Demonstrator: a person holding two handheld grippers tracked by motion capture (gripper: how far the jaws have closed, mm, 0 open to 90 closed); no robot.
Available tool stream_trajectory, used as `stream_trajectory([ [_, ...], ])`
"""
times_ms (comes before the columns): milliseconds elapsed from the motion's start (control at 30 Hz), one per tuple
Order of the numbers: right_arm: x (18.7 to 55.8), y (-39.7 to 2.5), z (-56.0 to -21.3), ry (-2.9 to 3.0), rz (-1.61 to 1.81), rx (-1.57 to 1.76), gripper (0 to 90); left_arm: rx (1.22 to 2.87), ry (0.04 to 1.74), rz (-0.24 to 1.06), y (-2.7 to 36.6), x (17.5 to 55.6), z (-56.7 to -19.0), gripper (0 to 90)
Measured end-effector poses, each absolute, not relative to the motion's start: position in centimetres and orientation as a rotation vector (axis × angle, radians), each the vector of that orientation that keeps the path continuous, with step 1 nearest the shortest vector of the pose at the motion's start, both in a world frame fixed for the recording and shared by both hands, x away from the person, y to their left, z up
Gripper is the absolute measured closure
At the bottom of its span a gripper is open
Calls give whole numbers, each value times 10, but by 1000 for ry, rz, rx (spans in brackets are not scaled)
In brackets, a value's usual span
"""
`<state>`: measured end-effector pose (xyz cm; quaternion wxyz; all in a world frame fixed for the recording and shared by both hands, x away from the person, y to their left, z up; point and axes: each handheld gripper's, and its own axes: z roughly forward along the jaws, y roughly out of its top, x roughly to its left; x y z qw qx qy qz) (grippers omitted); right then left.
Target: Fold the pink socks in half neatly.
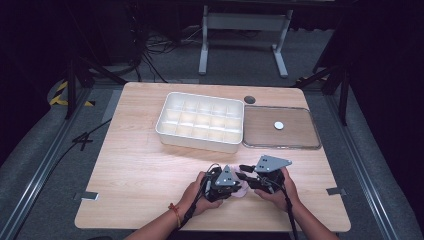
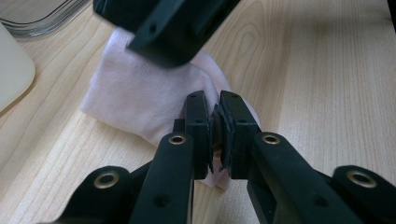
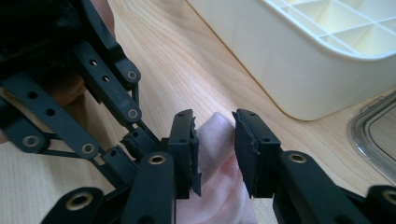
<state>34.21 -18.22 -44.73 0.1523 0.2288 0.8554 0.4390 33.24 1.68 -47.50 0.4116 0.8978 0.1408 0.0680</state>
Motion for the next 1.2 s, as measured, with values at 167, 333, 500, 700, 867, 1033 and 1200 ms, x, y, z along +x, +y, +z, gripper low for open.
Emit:
stream_trajectory([
  [167, 349, -178, -457, 2500, 1153, 694, 708, 2254, 361, 164, 17, 332, -475, 819],
  [333, 351, -183, -461, 2534, 1123, 705, 795, 2274, 345, 188, 18, 329, -473, 808],
  [500, 352, -189, -464, 2545, 1131, 753, 803, 2278, 298, 164, 20, 323, -465, 796],
  [700, 352, -193, -466, 2556, 1147, 768, 807, 2204, 315, 159, 29, 324, -446, 810],
  [867, 354, -194, -466, 2575, 1164, 796, 806, 2218, 344, 180, 27, 331, -456, 826],
  [1033, 355, -195, -466, 2578, 1172, 798, 802, 2257, 289, 180, 19, 327, -468, 814],
  [1200, 354, -195, -467, 2572, 1170, 790, 794, 2276, 251, 174, 17, 324, -474, 805],
])
